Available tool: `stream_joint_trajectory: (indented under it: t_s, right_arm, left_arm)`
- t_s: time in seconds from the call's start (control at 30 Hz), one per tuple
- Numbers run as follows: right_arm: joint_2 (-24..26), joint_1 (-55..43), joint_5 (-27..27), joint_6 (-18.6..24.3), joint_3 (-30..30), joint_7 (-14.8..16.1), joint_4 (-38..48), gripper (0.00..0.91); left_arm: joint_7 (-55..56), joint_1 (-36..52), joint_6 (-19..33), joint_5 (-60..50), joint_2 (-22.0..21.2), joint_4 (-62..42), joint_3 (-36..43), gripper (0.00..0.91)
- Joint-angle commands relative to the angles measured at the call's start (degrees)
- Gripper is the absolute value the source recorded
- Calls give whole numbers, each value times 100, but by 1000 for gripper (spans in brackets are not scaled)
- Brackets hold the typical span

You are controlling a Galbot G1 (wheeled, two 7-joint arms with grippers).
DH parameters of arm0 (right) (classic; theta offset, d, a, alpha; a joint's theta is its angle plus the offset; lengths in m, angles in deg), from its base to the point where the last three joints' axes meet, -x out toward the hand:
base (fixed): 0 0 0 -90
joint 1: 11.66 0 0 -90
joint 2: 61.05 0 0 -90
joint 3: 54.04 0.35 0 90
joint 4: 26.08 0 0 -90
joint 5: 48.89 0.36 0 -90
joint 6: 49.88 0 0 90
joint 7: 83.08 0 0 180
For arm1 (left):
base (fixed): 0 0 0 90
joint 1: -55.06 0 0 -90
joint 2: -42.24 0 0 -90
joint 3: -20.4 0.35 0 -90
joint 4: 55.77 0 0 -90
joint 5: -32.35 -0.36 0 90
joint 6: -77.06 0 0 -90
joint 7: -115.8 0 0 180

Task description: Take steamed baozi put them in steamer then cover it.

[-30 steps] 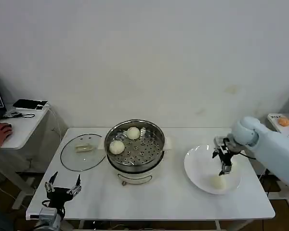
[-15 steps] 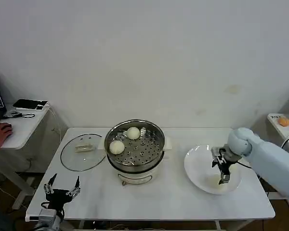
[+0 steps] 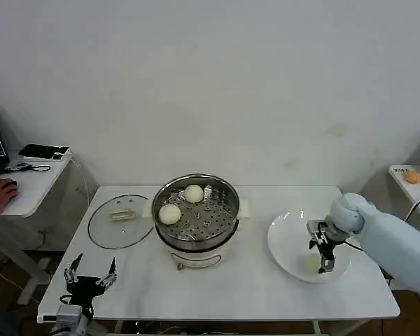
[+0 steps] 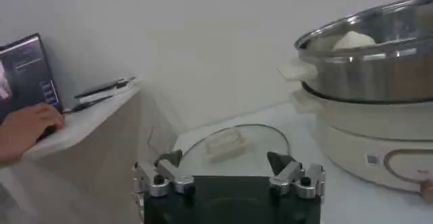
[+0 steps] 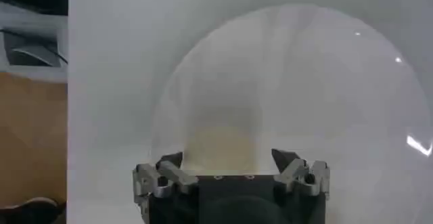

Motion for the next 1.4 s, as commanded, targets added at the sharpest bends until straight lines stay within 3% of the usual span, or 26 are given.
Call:
stream_joint_trajectory:
  t_s: [0.03, 0.6, 0.9, 1.4]
  right_arm:
    - [4, 70, -53, 10, 32, -16, 32, 907]
    - [-31, 189, -80, 45, 135, -96, 139, 907]
    - [-24, 204, -76, 44, 148, -98, 142, 695]
    - [208, -339, 260, 45, 325, -64, -268, 695]
  left_arm:
    - [0, -4, 1, -2, 9, -20, -1, 907]
    - [1, 28, -1, -7, -4, -80, 11, 907]
    - [-2, 38, 2, -9, -2, -99, 20, 907]
    - [-5, 65, -8, -28, -31, -82, 29, 907]
